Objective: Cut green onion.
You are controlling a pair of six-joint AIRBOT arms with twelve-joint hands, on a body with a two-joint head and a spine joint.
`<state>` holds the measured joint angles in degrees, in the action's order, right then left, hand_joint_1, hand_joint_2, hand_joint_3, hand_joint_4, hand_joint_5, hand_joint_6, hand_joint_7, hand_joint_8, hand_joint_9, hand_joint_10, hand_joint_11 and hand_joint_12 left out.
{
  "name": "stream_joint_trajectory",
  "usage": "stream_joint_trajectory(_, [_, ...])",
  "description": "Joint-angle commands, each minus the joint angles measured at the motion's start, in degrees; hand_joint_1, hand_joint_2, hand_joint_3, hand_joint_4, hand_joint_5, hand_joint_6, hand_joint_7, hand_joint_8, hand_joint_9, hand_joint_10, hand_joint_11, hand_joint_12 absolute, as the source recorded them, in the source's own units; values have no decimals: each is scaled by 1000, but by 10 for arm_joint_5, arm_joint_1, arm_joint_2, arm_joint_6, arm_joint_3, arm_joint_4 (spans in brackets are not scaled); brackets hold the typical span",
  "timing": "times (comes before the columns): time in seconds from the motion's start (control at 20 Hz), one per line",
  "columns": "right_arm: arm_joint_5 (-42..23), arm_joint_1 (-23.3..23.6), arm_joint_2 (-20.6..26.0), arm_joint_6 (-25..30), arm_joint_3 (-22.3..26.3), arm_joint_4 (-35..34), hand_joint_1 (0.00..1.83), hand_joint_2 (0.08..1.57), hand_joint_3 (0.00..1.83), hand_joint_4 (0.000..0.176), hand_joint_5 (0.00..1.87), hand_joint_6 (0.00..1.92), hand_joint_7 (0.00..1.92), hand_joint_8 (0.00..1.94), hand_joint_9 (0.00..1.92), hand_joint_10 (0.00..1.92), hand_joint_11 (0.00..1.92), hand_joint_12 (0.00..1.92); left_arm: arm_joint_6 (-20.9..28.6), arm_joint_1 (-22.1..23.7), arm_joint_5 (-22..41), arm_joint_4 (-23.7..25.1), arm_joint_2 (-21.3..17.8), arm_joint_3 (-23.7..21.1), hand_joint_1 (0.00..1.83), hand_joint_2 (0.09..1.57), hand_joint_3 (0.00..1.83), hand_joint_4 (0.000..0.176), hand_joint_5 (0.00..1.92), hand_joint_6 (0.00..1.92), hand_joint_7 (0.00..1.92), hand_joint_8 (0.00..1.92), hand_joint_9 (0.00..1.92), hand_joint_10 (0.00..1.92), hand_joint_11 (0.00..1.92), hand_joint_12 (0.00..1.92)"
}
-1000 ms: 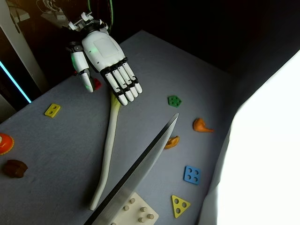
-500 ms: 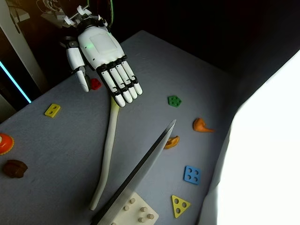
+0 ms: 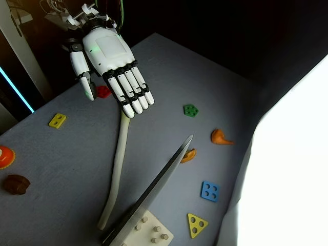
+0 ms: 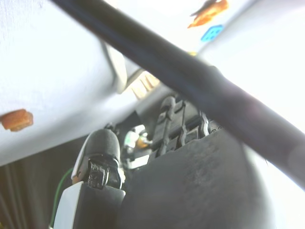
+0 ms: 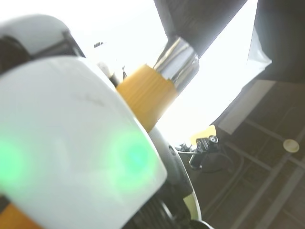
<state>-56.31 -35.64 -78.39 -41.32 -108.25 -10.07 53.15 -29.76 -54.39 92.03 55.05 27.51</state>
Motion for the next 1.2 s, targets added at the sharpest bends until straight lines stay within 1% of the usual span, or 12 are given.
stream_joint_trajectory(0.0, [-77,1,3,9,-7,-21,1591,763,741,176,1332,1921,1586,1941,1643,1921,1672,1921,0,8,-17,47,-1,1,66,1479,0,0,15,5,0,0,0,0,0,0])
stream_joint_trajectory(0.15, [-77,-1,-3,9,-16,-22,1581,770,734,176,1324,1921,1576,1941,1642,1921,1672,1921,-3,9,-15,47,-1,1,40,1488,2,0,9,1,0,0,0,0,0,0])
stream_joint_trajectory(0.3, [-75,-6,-16,22,-44,-24,1604,746,767,176,1351,1921,1586,1941,1656,1921,1687,1921,-5,9,-12,47,-1,1,1,1501,7,0,0,0,0,0,0,0,0,0])
stream_joint_trajectory(0.4, [-74,-10,-23,24,-57,-24,1583,765,772,176,1376,1921,1587,1941,1651,1921,1684,1921,-8,10,-8,51,-1,1,0,1497,5,0,4,1,0,0,0,0,0,0])
stream_joint_trajectory(0.5, [-74,-14,-25,24,-58,-24,1588,759,766,176,1381,1921,1579,1941,1650,1921,1686,1921,-9,11,-2,55,-1,2,42,1491,0,0,7,2,0,0,0,0,0,0])
stream_joint_trajectory(0.6, [-74,-19,-28,24,-58,-28,1587,763,753,176,1363,1921,1577,1941,1653,1921,1686,1921,-10,11,1,56,-1,3,9,1500,4,0,10,2,0,0,0,0,0,0])
stream_joint_trajectory(0.8, [-74,-22,-36,24,-58,-30,1590,755,742,176,1355,1921,1571,1941,1646,1921,1670,1921,-11,13,1,56,-1,4,2,1497,1,0,2,1,0,0,0,0,0,0])
stream_joint_trajectory(0.95, [-74,-26,-39,24,-58,-35,1582,786,736,176,1336,1921,1583,1941,1654,1921,1690,1921,-12,14,1,56,0,4,0,1499,2,0,0,0,0,0,0,0,0,0])
stream_joint_trajectory(1.05, [-74,-28,-41,24,-58,-37,1596,762,720,176,1340,1921,1574,1941,1622,1921,1629,1921,-13,14,1,56,0,4,0,1494,0,0,0,0,0,0,0,0,0,0])
stream_joint_trajectory(1.15, [-74,-29,-43,24,-58,-39,1605,780,706,176,1358,1921,1575,1941,1634,1921,1663,1921,-15,14,2,56,0,4,1,1501,3,0,0,0,0,0,0,0,0,0])
